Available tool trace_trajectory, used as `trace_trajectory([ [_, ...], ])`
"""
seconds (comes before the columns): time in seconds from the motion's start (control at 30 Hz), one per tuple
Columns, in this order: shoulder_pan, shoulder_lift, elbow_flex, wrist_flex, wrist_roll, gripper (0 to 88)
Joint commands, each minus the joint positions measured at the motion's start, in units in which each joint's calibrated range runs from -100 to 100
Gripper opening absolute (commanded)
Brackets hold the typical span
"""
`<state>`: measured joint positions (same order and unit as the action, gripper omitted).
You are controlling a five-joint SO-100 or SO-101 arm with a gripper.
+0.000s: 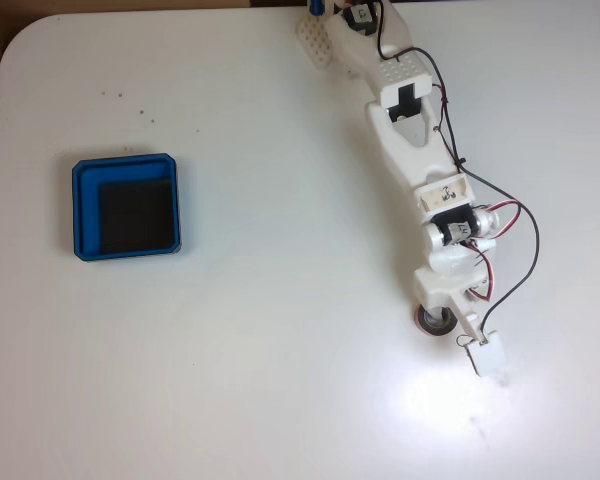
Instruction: Pick the red roll and drop it in the blue box
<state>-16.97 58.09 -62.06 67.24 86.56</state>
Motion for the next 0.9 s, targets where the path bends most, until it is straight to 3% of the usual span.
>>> trace_trajectory([
  [0.0, -0.18, -1.23, -3.97, 0.33, 0.04, 26.1],
  [0.27, 0.22, -1.48, -4.06, 2.07, -0.4, 24.5],
  [0.6, 0.22, -1.73, -4.15, 5.12, 0.12, 2.9],
  [0.87, 0.31, -2.4, -4.24, 5.04, 0.12, 0.5],
])
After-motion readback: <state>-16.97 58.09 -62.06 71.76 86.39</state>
